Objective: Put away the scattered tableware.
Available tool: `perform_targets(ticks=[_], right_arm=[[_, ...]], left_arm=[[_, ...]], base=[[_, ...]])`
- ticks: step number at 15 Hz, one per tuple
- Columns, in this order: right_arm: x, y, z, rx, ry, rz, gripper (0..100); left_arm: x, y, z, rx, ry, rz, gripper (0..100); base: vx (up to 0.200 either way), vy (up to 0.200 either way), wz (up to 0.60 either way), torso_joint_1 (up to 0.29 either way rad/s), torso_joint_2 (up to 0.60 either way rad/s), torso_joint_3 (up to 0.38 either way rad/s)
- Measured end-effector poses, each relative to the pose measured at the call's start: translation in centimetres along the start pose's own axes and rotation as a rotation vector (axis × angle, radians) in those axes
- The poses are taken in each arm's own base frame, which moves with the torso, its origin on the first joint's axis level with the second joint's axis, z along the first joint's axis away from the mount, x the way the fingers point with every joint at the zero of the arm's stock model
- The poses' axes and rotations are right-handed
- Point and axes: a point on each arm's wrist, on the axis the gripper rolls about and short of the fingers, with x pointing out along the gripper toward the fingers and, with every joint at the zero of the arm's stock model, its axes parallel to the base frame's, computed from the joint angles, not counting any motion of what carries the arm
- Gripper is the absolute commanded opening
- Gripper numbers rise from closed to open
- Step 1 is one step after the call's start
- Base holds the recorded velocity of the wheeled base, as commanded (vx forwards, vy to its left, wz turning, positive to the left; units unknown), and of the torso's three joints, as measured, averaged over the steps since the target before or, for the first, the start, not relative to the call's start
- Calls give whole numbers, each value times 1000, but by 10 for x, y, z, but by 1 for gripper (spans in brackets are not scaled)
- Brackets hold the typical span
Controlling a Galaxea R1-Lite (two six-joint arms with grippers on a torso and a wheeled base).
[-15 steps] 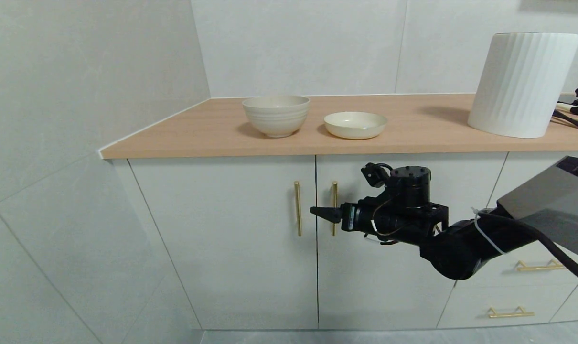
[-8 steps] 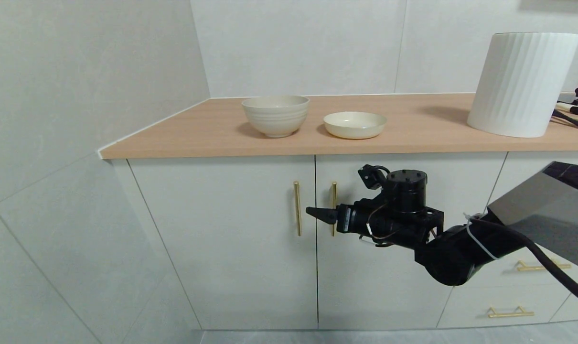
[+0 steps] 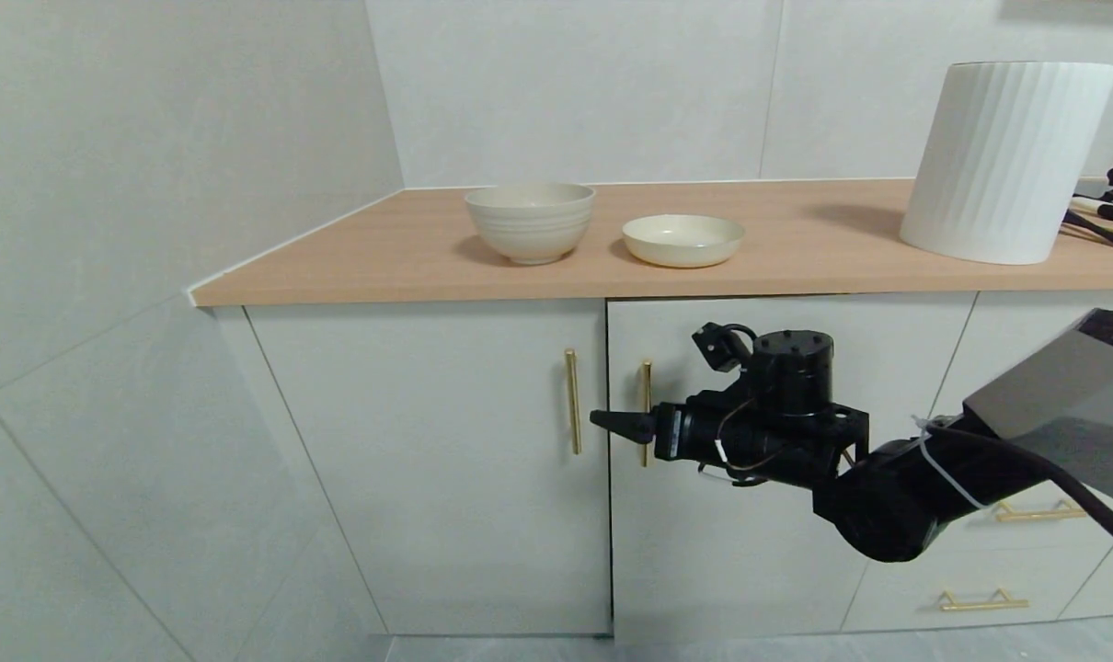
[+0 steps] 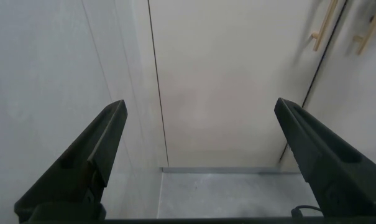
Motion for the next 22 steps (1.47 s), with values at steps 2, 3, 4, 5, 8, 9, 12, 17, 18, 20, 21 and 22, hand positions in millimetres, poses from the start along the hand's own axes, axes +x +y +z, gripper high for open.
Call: perform_targets(ticks=[2, 3, 4, 5, 8, 9, 12, 17, 18, 20, 21, 22], right_arm=[[-9, 5, -2, 4, 30, 38, 100], [-14, 8, -3, 6, 45, 56, 100], [-18, 12, -3, 2, 50, 79, 100], [-24, 15, -4, 6, 70, 99, 100], [-45, 26, -11, 12, 105, 127, 100], [-50, 30, -13, 12, 112, 132, 100], [-72, 38, -19, 17, 136, 150, 100], [-124, 49, -38, 39, 184, 161, 100], [-127, 51, -38, 39, 182, 162, 100], [-132, 53, -37, 37, 176, 163, 100], [-133, 53, -36, 33, 169, 166, 100], [-134, 54, -36, 32, 168, 167, 100]], left_arm=[[0, 0, 0, 0, 0, 0, 100], [0, 0, 0, 0, 0, -1, 100], [0, 0, 0, 0, 0, 0, 100], [0, 0, 0, 0, 0, 0, 100], [0, 0, 0, 0, 0, 0, 100], [0, 0, 0, 0, 0, 0, 100], [0, 0, 0, 0, 0, 0, 100], [0, 0, 0, 0, 0, -1, 100], [0, 0, 0, 0, 0, 0, 100], [0, 0, 0, 14, 0, -1, 100], [0, 0, 0, 34, 0, -1, 100], [0, 0, 0, 53, 0, -2, 100]], base=[[0, 0, 0, 0, 0, 0], [0, 0, 0, 0, 0, 0], [0, 0, 0, 0, 0, 0], [0, 0, 0, 0, 0, 0], [0, 0, 0, 0, 0, 0], [0, 0, 0, 0, 0, 0], [0, 0, 0, 0, 0, 0], [0, 0, 0, 0, 0, 0], [0, 0, 0, 0, 0, 0], [0, 0, 0, 0, 0, 0], [0, 0, 0, 0, 0, 0], [0, 0, 0, 0, 0, 0]])
